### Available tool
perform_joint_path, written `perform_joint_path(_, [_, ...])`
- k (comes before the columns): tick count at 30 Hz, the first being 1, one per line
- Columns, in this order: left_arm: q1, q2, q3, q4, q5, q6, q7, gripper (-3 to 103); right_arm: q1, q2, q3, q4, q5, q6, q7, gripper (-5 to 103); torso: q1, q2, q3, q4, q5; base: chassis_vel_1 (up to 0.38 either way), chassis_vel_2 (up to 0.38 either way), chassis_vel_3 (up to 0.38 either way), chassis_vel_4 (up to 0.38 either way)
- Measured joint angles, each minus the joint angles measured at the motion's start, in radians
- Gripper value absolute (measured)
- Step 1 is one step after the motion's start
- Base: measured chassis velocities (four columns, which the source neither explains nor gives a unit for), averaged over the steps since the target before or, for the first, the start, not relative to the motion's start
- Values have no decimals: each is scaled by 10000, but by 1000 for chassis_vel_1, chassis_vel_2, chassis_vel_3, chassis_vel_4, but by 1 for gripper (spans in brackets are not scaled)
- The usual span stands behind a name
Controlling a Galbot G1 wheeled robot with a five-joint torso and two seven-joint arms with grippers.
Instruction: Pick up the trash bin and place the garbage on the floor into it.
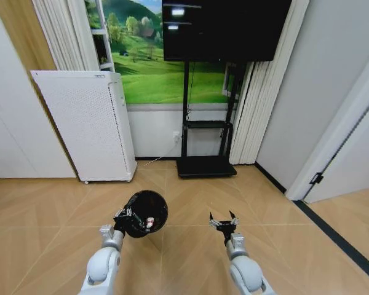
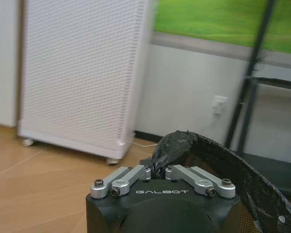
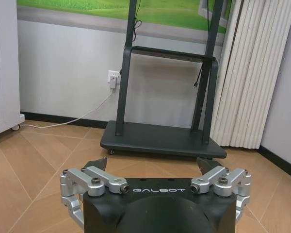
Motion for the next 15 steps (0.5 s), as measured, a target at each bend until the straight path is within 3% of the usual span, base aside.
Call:
perform_joint_path(1, [0, 0, 0, 0, 0, 0, 0, 7, 0, 0, 0, 0, 0, 0, 0, 100, 0, 0, 0, 0, 0, 0, 0, 0, 0])
perform_joint_path(3, [-29, -112, -231, -12, -761, 25, -1078, 7, -6, -49, 61, -36, 21, 70, 0, 100, 0, 0, -1, 2, 0, 0, 0, 0, 0])
perform_joint_path(4, [-29, -112, -231, -12, -761, 25, -1078, 7, -6, -49, 61, -36, 21, 70, 0, 100, 0, 0, -1, 2, 0, 0, 0, 0, 0])
perform_joint_path(6, [-204, -63, -413, 101, -1586, 29, -2052, 7, -7, -71, 147, -54, 64, 87, 0, 100, 0, 0, -1, 0, 0, 0, 0, 0, 0])
perform_joint_path(7, [-204, -63, -413, 101, -1586, 29, -2052, 7, -7, -71, 147, -54, 64, 87, 0, 100, 0, 0, -1, 0, 0, 0, 0, 0, 0])
perform_joint_path(10, [-491, 118, -761, 578, -2713, -33, -2860, 7, -6, -52, 203, -86, 81, 96, 1, 100, 0, 0, -1, 0, 0, 0, 0, 0, 0])
perform_joint_path(15, [-748, 447, -999, 1291, -3887, -168, -3289, 7, 0, -40, 208, -127, 112, 136, 2, 100, 0, 0, -1, -1, -3, 0, 0, 0, 0])
